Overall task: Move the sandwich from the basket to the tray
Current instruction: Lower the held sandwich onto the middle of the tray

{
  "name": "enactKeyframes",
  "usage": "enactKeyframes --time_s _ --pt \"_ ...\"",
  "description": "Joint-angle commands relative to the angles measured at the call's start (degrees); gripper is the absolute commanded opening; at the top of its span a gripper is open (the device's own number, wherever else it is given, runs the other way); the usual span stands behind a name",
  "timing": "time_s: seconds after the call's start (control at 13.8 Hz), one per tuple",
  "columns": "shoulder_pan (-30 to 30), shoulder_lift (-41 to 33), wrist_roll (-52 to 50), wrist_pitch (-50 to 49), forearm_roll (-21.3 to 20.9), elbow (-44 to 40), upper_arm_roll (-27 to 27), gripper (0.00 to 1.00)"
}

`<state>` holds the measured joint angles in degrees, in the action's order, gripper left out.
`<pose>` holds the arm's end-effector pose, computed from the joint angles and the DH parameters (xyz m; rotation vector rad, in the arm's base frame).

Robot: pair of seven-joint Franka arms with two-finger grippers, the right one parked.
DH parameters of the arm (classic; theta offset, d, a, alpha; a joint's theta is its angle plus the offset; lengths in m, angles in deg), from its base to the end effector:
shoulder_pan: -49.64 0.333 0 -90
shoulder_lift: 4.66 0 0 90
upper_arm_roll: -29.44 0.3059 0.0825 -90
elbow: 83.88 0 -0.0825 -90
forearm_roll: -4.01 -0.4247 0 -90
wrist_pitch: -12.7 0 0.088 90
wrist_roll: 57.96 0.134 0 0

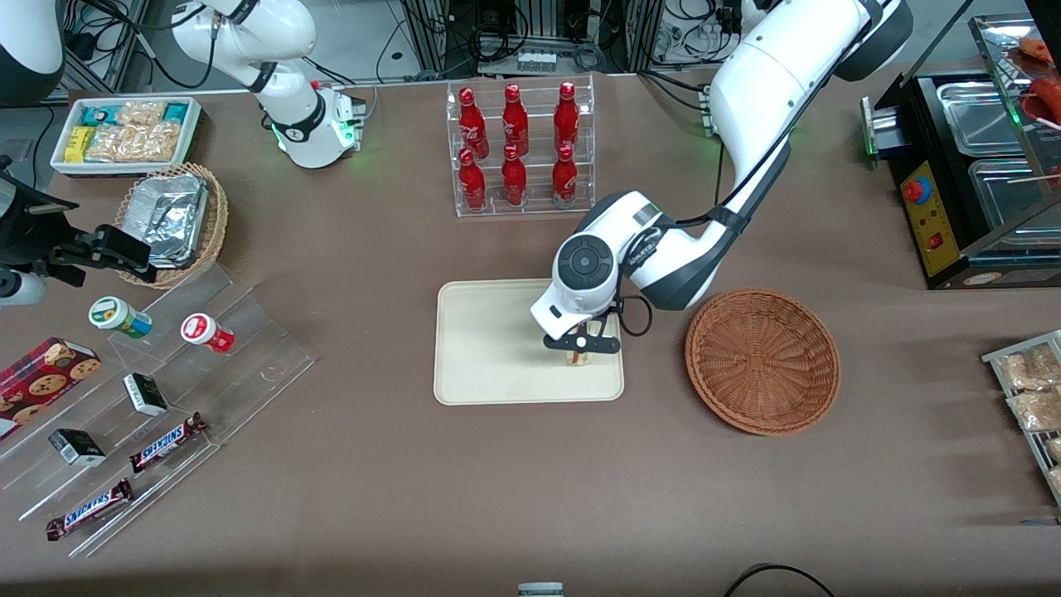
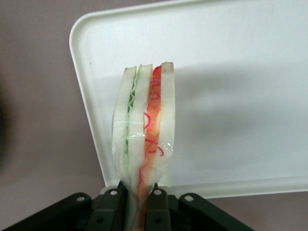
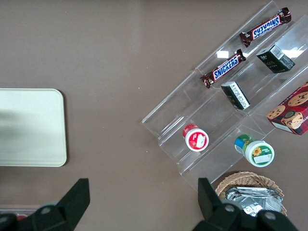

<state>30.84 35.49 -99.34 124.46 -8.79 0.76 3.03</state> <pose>0.5480 -0.4665 0.2276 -3.0931 0.1447 0.2753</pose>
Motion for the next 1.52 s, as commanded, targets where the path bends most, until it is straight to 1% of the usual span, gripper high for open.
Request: enactKeyframes --time_s 0.0,0.36,0.51,0.87,1.09,1.31,1.38,1.45 --pt "-1.9 3.1 -3.2 -0.8 -1.3 -5.0 0.5 0.00" --pt "-3.0 5.7 -4.7 1.9 -2.2 -6.4 0.8 0.00" --pt "-3.1 6.2 -4.7 2.0 -3.1 -6.4 0.7 0.00" --pt "-3.5 7.2 -4.8 3.5 -3.6 -6.4 0.8 0.00" --pt "-3.7 8.0 -6.0 3.6 -5.0 -6.4 0.8 0.00" --pt "-4.0 8.2 -6.3 3.9 -5.2 -6.4 0.8 0.00" --pt "-4.0 8.4 -7.2 3.9 -5.2 -6.4 0.8 0.03" --pt "-4.0 8.5 -7.7 3.9 -5.2 -6.4 0.8 0.17"
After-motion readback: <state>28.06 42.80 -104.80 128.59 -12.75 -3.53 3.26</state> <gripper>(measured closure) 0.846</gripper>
